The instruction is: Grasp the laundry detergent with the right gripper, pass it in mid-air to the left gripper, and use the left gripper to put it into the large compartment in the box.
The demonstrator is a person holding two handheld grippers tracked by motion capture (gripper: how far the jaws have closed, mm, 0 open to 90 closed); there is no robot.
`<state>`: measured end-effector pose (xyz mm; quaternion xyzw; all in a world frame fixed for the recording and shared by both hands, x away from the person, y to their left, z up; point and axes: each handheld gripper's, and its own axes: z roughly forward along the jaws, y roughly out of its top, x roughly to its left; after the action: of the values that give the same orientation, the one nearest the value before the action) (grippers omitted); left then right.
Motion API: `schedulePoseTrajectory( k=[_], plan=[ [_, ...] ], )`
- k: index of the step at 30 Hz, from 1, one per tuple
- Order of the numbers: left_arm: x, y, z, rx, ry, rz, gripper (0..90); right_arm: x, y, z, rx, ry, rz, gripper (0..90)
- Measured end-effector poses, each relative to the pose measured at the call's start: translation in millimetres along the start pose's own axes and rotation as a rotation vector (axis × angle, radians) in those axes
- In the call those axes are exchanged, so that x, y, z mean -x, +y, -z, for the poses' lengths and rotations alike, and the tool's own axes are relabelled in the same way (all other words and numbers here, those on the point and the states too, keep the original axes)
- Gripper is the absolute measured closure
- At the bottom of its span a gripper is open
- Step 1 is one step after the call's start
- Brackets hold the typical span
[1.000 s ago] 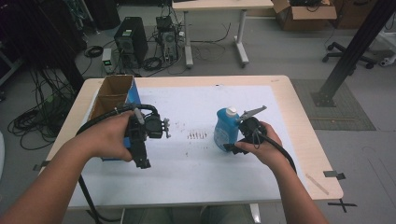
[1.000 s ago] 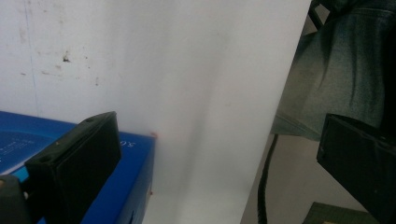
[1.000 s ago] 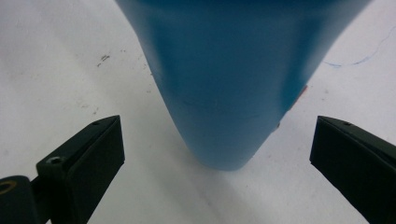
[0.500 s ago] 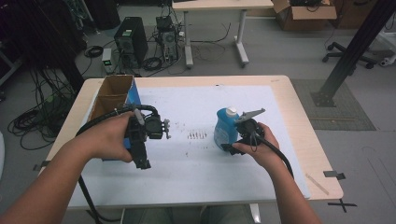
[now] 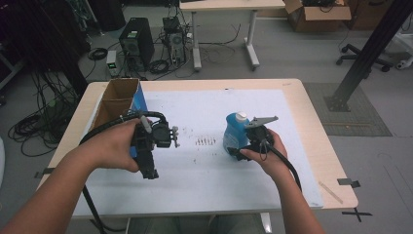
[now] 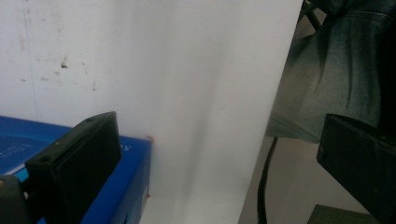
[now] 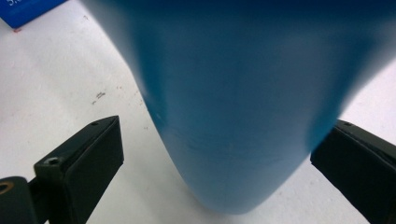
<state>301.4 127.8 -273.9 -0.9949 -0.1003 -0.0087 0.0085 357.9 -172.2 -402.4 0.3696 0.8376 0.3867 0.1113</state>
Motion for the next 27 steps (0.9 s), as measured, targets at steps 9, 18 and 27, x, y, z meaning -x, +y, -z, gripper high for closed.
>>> schedulePoseTrajectory(
  k=[9,18,27],
  plan=[
    [-0.6,-3.4,-0.7,0.002,0.001,0.003,0.4,-0.6,-2.0,-4.0,0.047,0.001,-0.022,2.3],
    [-1.2,-5.4,-2.4,0.006,-0.001,0.006,0.4,-2.2,-2.9,-0.5,0.104,-0.015,-0.03,3.4],
    [-1.1,-6.3,-1.3,0.011,0.001,0.006,0.4,-4.7,-4.0,-0.3,0.154,-0.057,-0.03,11.0]
  ],
)
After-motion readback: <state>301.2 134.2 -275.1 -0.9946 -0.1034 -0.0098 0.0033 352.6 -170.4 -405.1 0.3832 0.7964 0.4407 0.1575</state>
